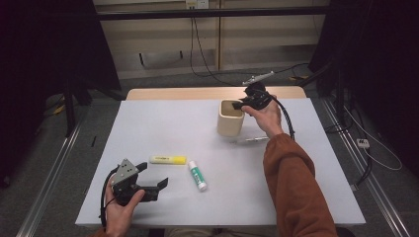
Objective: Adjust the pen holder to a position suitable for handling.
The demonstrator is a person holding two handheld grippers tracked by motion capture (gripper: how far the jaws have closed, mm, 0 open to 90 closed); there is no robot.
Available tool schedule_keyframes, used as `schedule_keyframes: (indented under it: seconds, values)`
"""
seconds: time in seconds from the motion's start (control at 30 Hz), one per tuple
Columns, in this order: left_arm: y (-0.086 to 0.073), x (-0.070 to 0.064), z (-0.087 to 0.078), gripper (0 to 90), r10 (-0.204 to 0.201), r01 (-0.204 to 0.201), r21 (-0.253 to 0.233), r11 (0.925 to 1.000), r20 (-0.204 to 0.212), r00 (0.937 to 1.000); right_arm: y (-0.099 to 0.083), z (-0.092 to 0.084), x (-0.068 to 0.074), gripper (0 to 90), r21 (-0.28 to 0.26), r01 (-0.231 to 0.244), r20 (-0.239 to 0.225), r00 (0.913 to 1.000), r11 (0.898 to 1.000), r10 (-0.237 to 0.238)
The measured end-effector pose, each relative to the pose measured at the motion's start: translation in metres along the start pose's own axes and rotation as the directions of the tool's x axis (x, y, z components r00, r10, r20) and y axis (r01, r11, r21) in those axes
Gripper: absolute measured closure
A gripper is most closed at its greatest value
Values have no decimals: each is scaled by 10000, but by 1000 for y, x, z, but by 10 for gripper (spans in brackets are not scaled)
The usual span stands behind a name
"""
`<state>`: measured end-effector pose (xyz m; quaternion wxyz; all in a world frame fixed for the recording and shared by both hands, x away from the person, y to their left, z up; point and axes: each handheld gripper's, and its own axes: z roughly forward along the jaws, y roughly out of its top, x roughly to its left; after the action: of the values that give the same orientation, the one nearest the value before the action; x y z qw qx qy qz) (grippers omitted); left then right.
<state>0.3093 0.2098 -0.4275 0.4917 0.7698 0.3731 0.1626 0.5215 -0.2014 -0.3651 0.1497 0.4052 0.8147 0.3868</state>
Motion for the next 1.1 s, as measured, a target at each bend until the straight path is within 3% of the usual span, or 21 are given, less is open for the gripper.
schedule_keyframes:
  seconds: [0.47, 0.8, 1.1]
  values:
    - [0, 0, 0, 58, 2, -2, 53, 10000, 13, 10000, 4, -28, 44, 714, -178, 214, -152, 9996, 9996, -217]
    - [0, 0, 0, 58, 21, -21, 16, 10000, -13, 10000, -11, -26, 67, 714, -2, 364, -417, 9985, 9993, -364]
    - [0, 0, 0, 58, 12, -12, 57, 10000, -12, 10000, -27, -23, 78, 714, 247, 356, -405, 9986, 9991, -346]
